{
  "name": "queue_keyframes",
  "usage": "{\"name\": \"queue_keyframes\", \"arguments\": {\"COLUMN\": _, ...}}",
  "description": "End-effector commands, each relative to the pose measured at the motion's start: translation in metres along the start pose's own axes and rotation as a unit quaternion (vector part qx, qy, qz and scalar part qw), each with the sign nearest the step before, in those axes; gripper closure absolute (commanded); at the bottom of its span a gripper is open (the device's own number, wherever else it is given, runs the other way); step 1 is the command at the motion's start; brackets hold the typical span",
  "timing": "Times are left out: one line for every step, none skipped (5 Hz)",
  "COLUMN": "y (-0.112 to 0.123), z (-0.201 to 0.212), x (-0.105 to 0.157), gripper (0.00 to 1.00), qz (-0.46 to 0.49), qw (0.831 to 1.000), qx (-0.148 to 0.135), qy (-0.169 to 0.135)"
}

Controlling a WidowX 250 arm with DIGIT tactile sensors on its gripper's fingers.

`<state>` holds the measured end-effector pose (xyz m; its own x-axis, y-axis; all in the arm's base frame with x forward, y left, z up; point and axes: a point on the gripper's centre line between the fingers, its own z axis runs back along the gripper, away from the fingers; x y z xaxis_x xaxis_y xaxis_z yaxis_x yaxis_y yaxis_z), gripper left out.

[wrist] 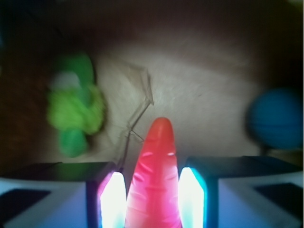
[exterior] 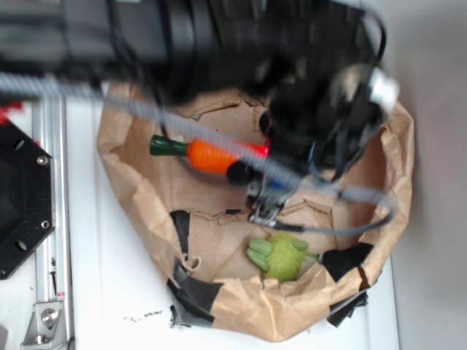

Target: Grab the carrot.

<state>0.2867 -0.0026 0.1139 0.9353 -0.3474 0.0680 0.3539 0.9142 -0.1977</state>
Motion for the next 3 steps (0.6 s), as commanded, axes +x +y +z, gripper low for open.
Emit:
{"name": "queue_keyframes", "arguments": {"y": -0.0126, "z": 0.0867, "x": -0.0056, "gripper": 1.0, "qz": 0.14, "qw": 0.979, "qx": 0.074, "qy": -0.127}}
{"name": "queue_keyframes", "arguments": {"y": -0.019, "z": 0.0831, "x": -0.0116, "gripper": 1.0, "qz": 0.164, "qw": 0.97, "qx": 0.099, "qy": -0.148}}
{"name": "queue_keyframes", "arguments": {"y": -0.0157, "z": 0.0777, "x": -0.013, "gripper": 1.0, "qz": 0.189, "qw": 0.962, "qx": 0.114, "qy": -0.161}}
